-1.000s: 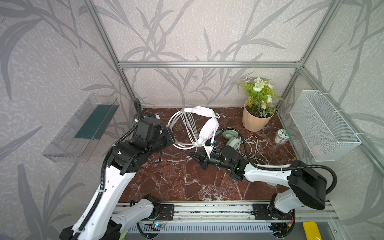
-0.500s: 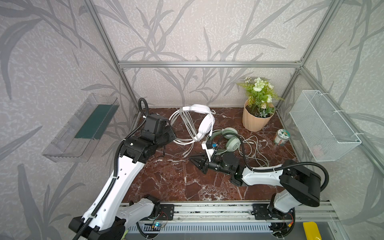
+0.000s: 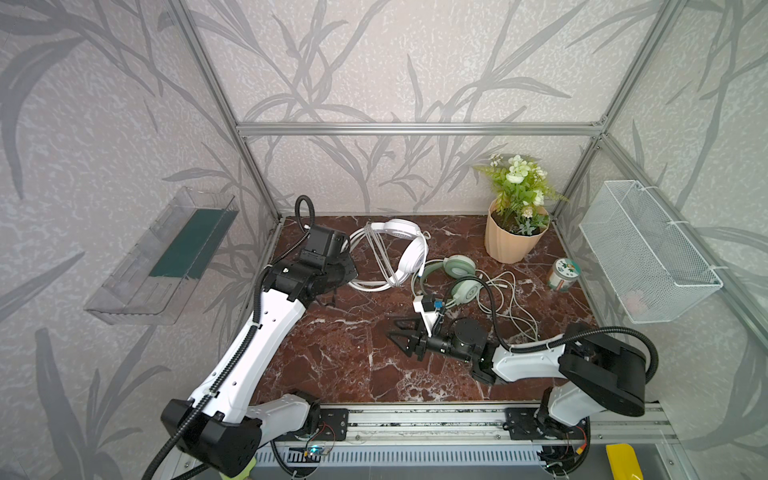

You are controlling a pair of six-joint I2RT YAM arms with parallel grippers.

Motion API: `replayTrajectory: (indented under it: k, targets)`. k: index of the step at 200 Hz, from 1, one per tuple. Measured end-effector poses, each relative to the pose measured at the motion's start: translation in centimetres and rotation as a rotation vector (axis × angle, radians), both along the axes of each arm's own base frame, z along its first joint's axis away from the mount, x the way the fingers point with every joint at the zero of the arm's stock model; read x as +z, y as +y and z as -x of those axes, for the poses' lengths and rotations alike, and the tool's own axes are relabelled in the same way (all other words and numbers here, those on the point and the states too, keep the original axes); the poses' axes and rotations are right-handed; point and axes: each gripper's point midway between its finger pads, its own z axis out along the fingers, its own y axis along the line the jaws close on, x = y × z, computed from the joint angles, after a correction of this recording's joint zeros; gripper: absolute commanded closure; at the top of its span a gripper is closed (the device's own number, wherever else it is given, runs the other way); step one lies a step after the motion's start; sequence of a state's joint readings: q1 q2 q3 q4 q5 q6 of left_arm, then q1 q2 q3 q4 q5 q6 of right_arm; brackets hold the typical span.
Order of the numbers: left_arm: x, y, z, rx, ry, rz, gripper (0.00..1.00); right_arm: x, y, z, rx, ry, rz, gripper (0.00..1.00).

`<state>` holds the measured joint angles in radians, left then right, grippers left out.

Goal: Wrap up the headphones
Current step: 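Set the wrapped white headphones down on the table with the left gripper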

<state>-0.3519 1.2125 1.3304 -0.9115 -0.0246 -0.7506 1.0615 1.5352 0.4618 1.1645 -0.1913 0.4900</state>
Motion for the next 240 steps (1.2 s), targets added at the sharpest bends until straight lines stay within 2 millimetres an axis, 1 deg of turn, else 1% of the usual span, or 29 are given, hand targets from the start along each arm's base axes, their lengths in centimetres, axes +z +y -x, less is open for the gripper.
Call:
replayTrajectory:
  k: [11,23,58,72,82,106,126,169,182,202,220,240]
  targets:
    - [-0.4,-0.1,0.0,-0.008,0.013,-0.009,1.0,0.0,-0.8,0.2,-0.012,-0.016,0.014,0.46]
    - [-0.8,-0.1,0.0,-0.018,0.026,-0.019,1.0,0.4,-1.7,0.5,-0.027,-0.045,0.021,0.46]
    - [-2.2,0.1,-0.1,-0.031,0.07,-0.049,1.0,3.5,-3.9,1.0,-0.068,-0.147,0.012,0.45]
    - [-3.4,0.4,-0.3,-0.026,0.099,-0.062,1.0,4.3,-4.5,1.3,-0.078,-0.176,0.022,0.45]
    - [-4.6,0.9,-0.5,-0.018,0.131,-0.07,1.0,4.6,-5.0,1.5,-0.083,-0.195,0.038,0.45]
    - [-7.8,2.3,-0.9,0.016,0.21,-0.087,1.0,4.4,-5.8,1.9,-0.09,-0.213,0.092,0.44]
    - [-10.3,3.6,-1.7,0.052,0.271,-0.087,1.0,4.0,-6.3,2.2,-0.09,-0.22,0.124,0.44]
    - [-15.2,5.9,-4.3,0.13,0.411,-0.014,1.0,1.8,-7.3,2.5,-0.093,-0.213,0.196,0.44]
    - [-16.2,6.4,-5.3,0.146,0.436,0.006,1.0,1.2,-7.4,2.6,-0.092,-0.209,0.209,0.44]
    - [-17.1,7.0,-7.3,0.166,0.45,0.021,1.0,0.8,-7.3,2.6,-0.087,-0.207,0.22,0.44]
    - [-17.9,6.9,-9.1,0.167,0.447,0.028,1.0,0.6,-7.2,2.8,-0.08,-0.208,0.226,0.44]
    - [-19.1,7.0,-10.4,0.171,0.45,0.033,1.0,0.6,-7.2,2.9,-0.076,-0.218,0.23,0.44]
